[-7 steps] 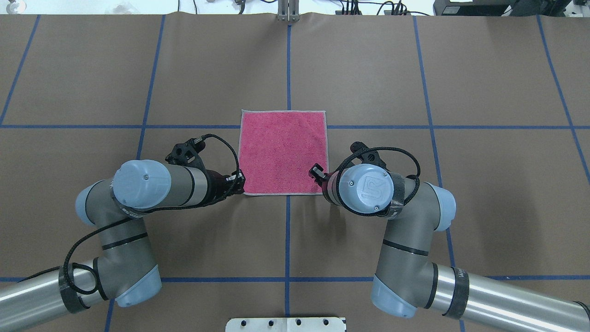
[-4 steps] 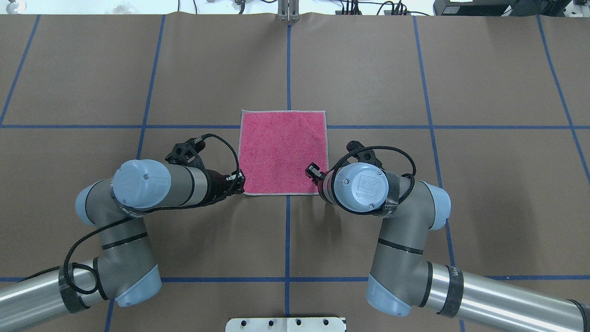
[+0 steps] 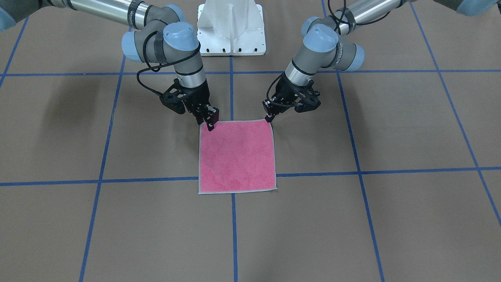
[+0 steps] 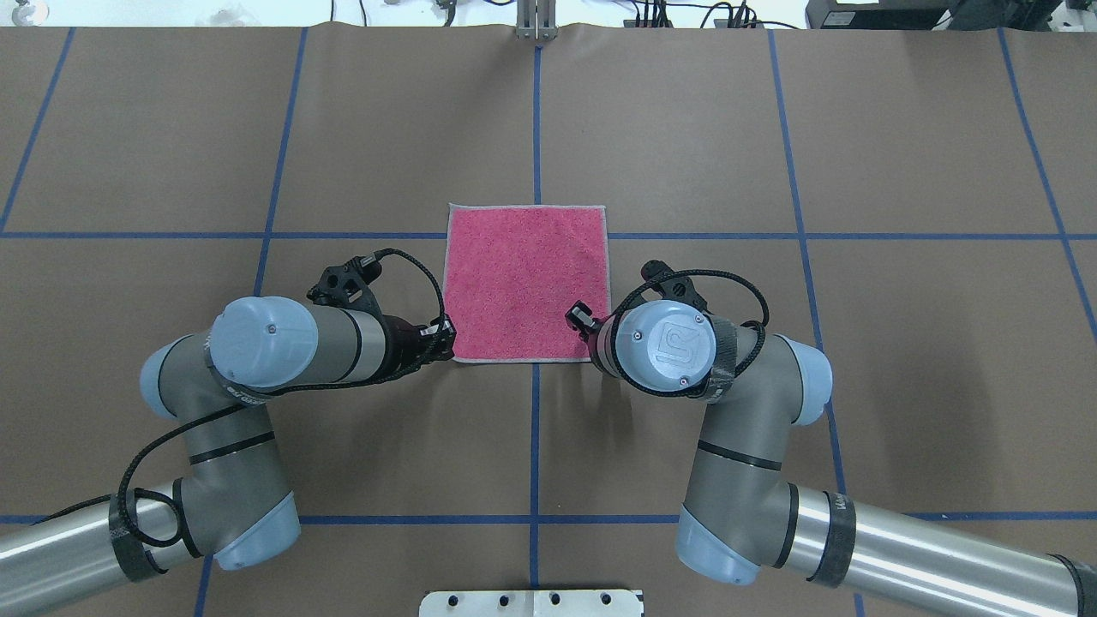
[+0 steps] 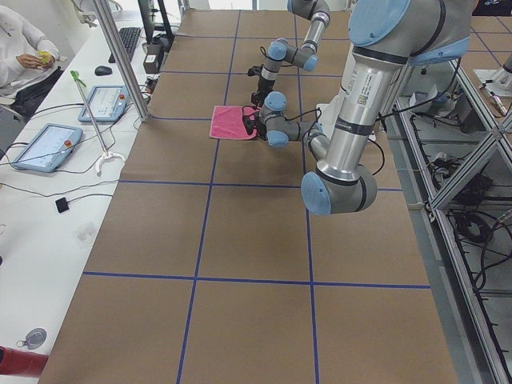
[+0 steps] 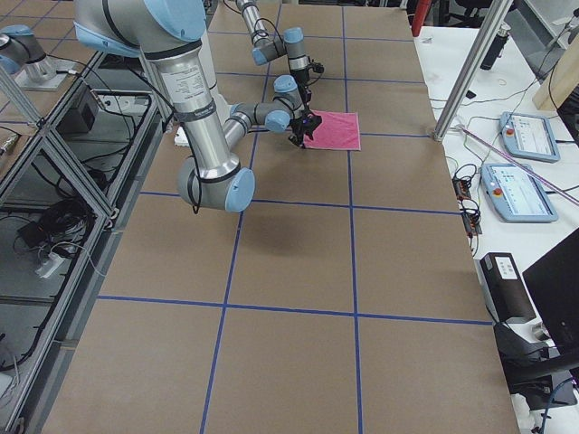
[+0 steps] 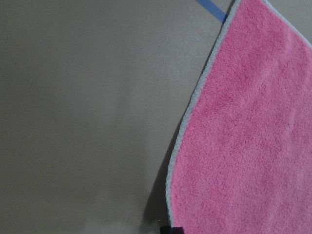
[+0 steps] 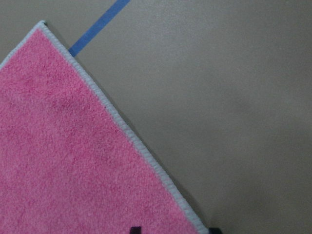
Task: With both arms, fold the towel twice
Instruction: 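Lower the right gripper onto the towel corner and close it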
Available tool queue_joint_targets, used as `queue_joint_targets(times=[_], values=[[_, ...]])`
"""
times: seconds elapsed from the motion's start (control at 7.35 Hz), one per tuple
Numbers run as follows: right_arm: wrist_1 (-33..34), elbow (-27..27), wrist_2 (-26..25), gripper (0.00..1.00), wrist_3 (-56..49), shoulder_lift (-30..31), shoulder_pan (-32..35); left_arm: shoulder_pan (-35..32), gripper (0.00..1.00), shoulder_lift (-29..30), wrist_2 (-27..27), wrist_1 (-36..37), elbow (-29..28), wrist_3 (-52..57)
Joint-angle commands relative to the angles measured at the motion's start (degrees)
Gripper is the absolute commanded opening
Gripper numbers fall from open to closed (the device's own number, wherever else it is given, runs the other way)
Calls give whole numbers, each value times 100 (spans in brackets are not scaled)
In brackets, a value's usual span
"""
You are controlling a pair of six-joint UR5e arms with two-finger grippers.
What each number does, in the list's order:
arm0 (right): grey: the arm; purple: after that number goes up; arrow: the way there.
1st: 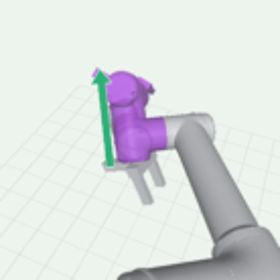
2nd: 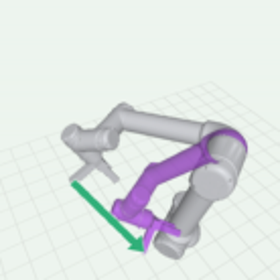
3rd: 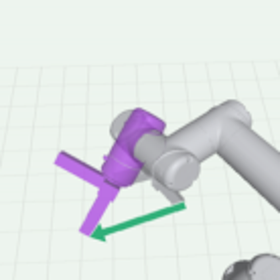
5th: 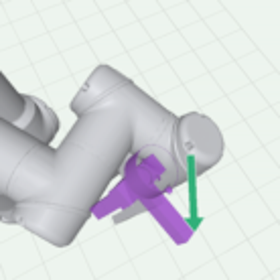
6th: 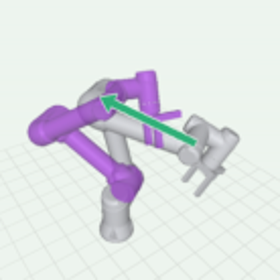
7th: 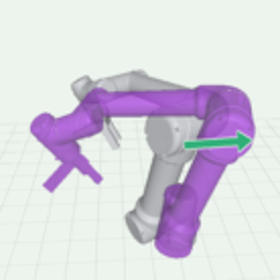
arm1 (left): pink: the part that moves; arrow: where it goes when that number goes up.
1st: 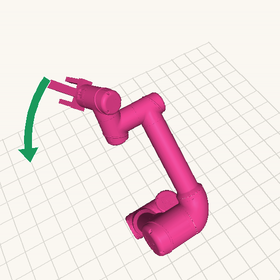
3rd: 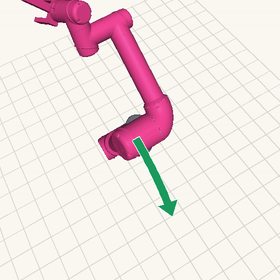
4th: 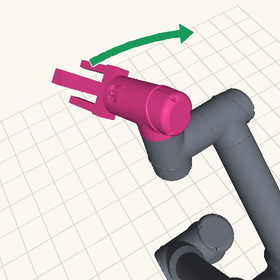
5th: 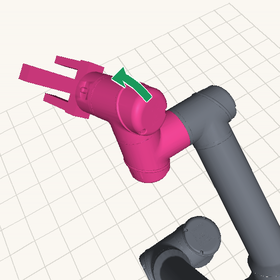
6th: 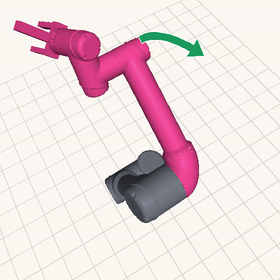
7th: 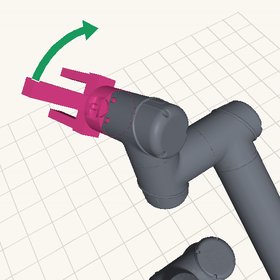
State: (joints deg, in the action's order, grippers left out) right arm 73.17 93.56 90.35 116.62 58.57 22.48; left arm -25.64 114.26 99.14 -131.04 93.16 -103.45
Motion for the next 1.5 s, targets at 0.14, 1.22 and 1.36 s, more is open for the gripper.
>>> queue_joint_targets(times=[0.14,1.22,1.36], values=[[109,57,70,63,-34,-3,45,-3,0,0,0,0,-9,0],[601,5,62,62,-78,-170,37,-3,0,0,0,0,0,0],[610,5,62,61,-78,-179,37,-3,0,0,0,0,0,0]])
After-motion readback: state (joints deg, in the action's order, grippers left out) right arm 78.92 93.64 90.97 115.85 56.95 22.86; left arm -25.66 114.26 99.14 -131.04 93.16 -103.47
